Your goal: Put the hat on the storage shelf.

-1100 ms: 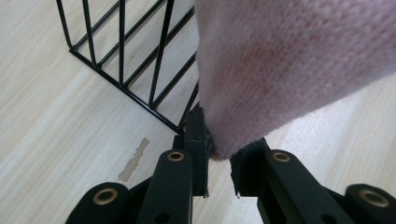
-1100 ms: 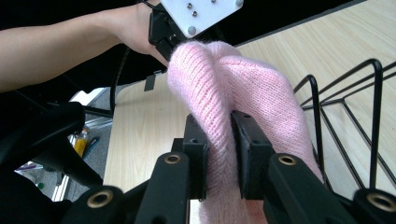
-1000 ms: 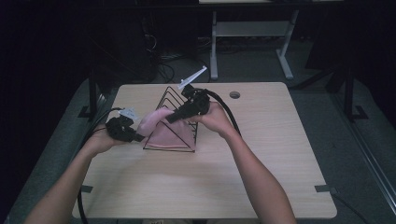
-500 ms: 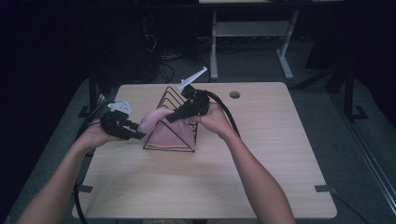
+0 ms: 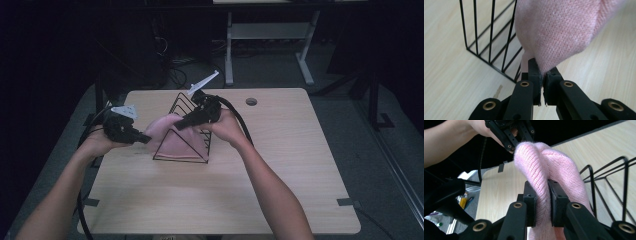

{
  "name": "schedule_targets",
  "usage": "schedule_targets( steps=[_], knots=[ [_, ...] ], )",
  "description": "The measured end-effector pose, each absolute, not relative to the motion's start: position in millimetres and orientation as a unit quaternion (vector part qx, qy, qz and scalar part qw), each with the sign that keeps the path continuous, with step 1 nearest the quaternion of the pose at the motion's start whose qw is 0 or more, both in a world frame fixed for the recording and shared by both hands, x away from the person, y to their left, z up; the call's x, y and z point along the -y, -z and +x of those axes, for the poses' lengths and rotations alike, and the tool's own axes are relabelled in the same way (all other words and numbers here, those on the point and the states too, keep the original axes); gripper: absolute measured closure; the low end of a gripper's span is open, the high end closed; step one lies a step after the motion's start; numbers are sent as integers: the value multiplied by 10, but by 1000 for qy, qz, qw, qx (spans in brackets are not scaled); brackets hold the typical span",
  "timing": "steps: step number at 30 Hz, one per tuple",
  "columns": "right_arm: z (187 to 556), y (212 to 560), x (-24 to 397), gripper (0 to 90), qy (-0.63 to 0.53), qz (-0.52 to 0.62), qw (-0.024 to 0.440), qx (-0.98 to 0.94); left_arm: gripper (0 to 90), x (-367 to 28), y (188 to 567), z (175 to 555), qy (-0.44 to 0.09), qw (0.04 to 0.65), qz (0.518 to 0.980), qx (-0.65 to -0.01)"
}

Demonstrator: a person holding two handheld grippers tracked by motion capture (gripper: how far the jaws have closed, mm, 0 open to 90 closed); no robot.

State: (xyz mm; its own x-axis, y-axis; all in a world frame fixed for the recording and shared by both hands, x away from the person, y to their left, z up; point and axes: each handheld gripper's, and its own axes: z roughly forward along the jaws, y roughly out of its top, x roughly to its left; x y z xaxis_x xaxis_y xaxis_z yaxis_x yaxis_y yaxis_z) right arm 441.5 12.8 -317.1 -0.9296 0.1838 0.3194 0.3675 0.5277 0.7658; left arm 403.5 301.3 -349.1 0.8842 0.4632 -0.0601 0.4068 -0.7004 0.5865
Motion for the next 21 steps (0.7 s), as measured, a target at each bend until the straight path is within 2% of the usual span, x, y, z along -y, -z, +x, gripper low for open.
schedule_targets(
  steps=[3,7,12,13,16,21],
  knots=[
    [4401,3205,-140,748,453,-160,101,871,863,-3002,3543,4043,-41,293,925,-240],
    [4373,3201,-85,626,458,-162,96,869,863,-3015,3549,4045,-38,301,921,-243],
    [4328,3191,25,590,463,-163,81,867,863,-3032,3535,4048,-41,308,918,-245],
    [4310,3222,100,657,472,-159,84,863,863,-3031,3528,4043,-43,310,917,-247],
    [4310,3276,174,784,484,-161,88,856,863,-3028,3507,4035,-45,315,916,-245],
    [4301,3356,193,828,484,-170,91,853,863,-2995,3527,4056,-47,304,918,-250]
  ],
)
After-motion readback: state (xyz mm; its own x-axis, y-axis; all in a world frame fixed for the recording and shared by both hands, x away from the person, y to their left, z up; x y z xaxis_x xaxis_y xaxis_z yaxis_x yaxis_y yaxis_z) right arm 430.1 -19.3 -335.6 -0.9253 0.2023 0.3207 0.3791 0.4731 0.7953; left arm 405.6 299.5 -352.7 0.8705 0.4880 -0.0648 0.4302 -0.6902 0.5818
